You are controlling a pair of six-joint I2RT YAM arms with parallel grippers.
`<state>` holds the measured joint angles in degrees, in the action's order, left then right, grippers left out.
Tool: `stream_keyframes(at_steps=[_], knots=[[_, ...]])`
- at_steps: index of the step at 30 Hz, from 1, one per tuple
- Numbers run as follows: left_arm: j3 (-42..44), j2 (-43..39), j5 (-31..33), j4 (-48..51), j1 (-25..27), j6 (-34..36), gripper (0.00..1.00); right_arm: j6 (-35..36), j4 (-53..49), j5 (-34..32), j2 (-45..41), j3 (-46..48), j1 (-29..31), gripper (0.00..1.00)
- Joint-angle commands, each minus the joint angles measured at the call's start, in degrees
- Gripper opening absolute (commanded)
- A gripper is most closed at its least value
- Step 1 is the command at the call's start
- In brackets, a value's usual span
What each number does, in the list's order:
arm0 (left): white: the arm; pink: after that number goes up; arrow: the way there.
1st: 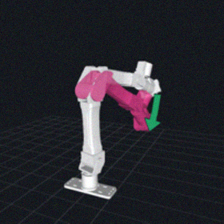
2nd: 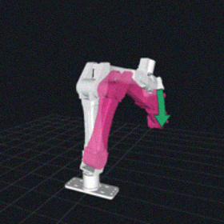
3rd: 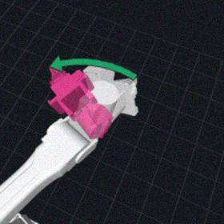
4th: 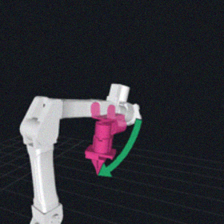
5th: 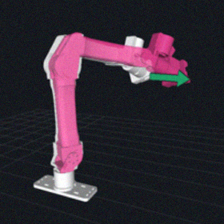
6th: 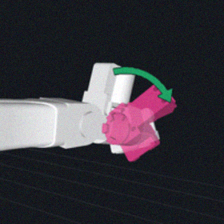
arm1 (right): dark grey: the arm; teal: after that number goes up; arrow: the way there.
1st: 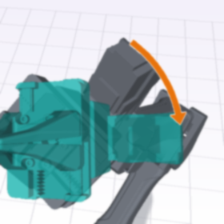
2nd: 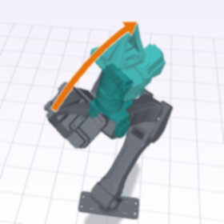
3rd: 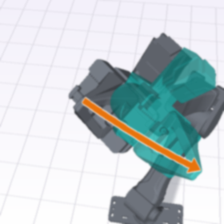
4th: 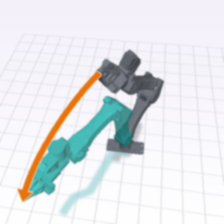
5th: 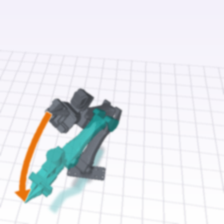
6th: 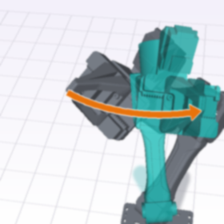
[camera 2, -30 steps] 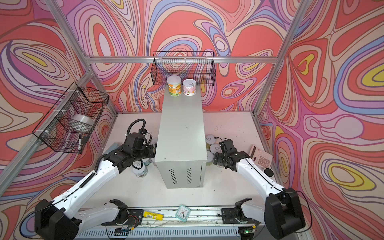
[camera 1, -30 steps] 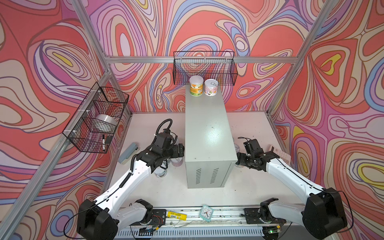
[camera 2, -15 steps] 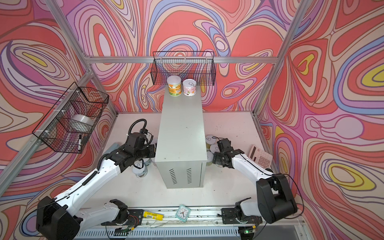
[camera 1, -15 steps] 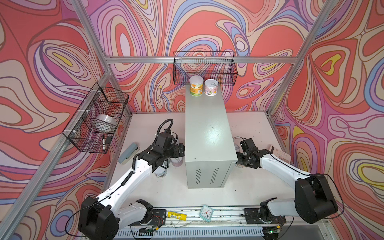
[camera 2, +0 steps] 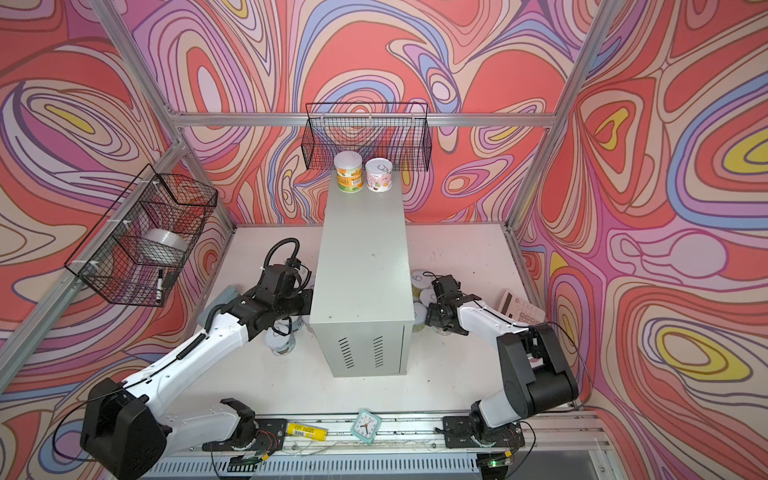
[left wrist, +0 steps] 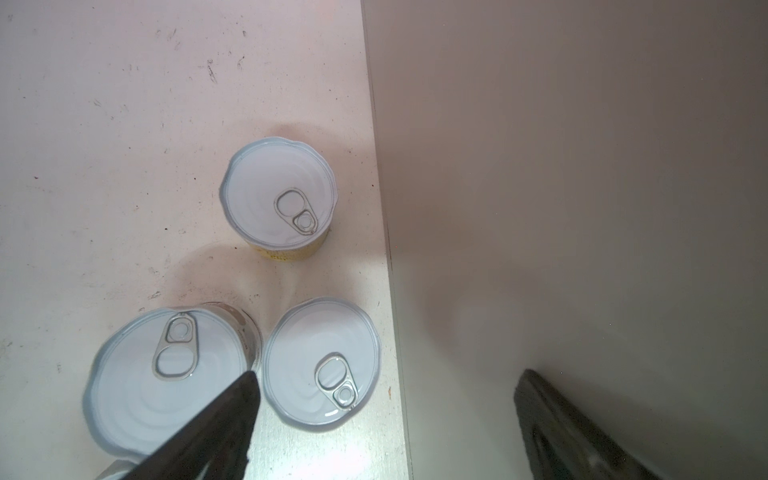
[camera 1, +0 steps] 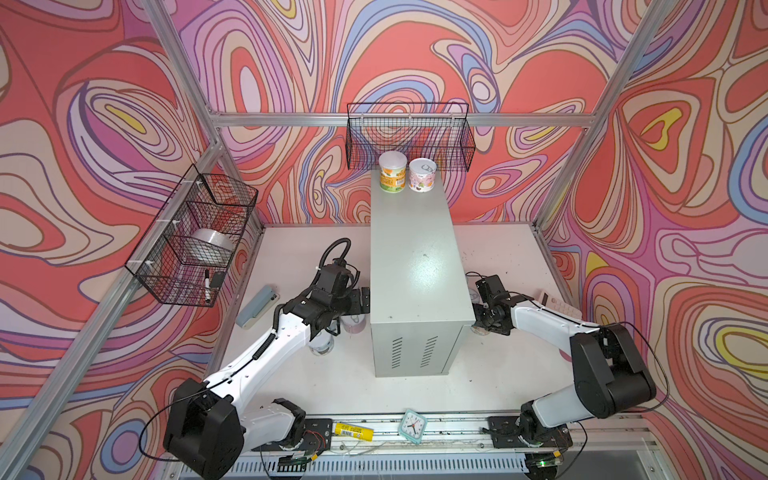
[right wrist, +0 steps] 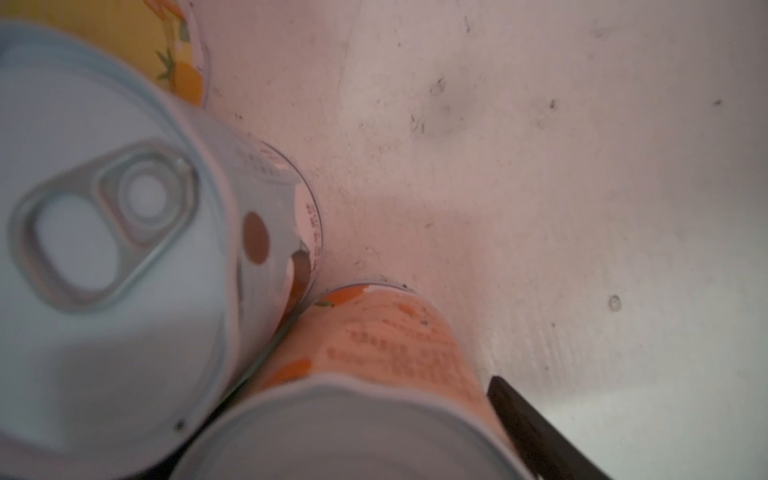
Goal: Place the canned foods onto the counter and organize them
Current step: 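Lower the right gripper onto the orange-labeled can in the cluster, then close the right gripper on the orange-labeled can and lift it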
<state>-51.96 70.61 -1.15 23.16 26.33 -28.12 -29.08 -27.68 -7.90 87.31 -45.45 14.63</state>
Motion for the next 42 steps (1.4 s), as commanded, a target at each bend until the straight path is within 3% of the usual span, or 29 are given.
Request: stream_keyframes(at_steps=[1,4,8,9,11,12,27,32,42], knots=[[-0.58,0.82,-0.38,-1.28,0.22,0.27,0.96,0.01,0.97,-0.05,1.48,-2.1,-0.73,0.83],[-1.03,1.12,-0.33,-1.14,0.29,0.43,0.97,0.34,0.87,0.49,2.15,-2.63,-0.89,0.8],[-1.12,1.42,-0.34,-1.09,0.23,0.19,0.96,0.51,0.37,0.84,2.02,-2.6,-0.92,0.6],[-1.12,1.38,-0.28,-1.14,0.22,0.09,0.96,0.51,0.31,0.8,1.75,-2.45,-0.88,0.52],[-1.12,1.12,-0.33,-1.01,0.22,0.05,0.96,0.35,-0.1,0.64,0.94,-1.97,-0.91,0.07],[-1.2,0.96,-0.34,-0.92,0.22,-0.01,0.96,0.38,-0.51,0.47,0.55,-1.85,-0.87,0.0],[-4.15,-1.17,-0.2,4.13,0.22,0.95,0.96,-1.24,-18.37,5.01,-21.42,-4.83,-0.9,0.0],[-6.45,-0.61,1.44,6.24,-0.28,2.72,0.96,-1.38,-21.78,6.1,-24.25,-8.44,-0.85,0.0],[-9.51,4.18,-1.96,5.08,-0.89,2.56,0.96,-0.65,-25.93,7.55,-25.25,-16.79,-0.89,0.0]])
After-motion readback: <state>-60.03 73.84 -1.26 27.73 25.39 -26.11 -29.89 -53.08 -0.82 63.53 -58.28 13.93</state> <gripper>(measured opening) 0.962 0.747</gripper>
